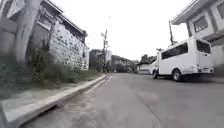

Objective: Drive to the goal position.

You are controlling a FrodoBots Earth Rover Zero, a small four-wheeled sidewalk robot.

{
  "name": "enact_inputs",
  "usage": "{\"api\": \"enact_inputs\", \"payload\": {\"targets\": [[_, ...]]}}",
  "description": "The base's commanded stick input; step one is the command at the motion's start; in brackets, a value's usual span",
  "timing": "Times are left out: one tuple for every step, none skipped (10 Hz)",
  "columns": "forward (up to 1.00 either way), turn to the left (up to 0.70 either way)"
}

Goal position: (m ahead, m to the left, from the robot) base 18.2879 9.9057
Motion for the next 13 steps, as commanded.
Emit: {"api": "enact_inputs", "payload": {"targets": [[1.00,-0.26],[1.00,-0.40],[1.00,-0.34],[1.00,-0.05],[1.00,0.00],[1.00,0.00],[1.00,0.00],[1.00,0.00],[1.00,0.00],[1.00,0.00],[1.00,0.00],[1.00,0.00],[1.00,0.00]]}}
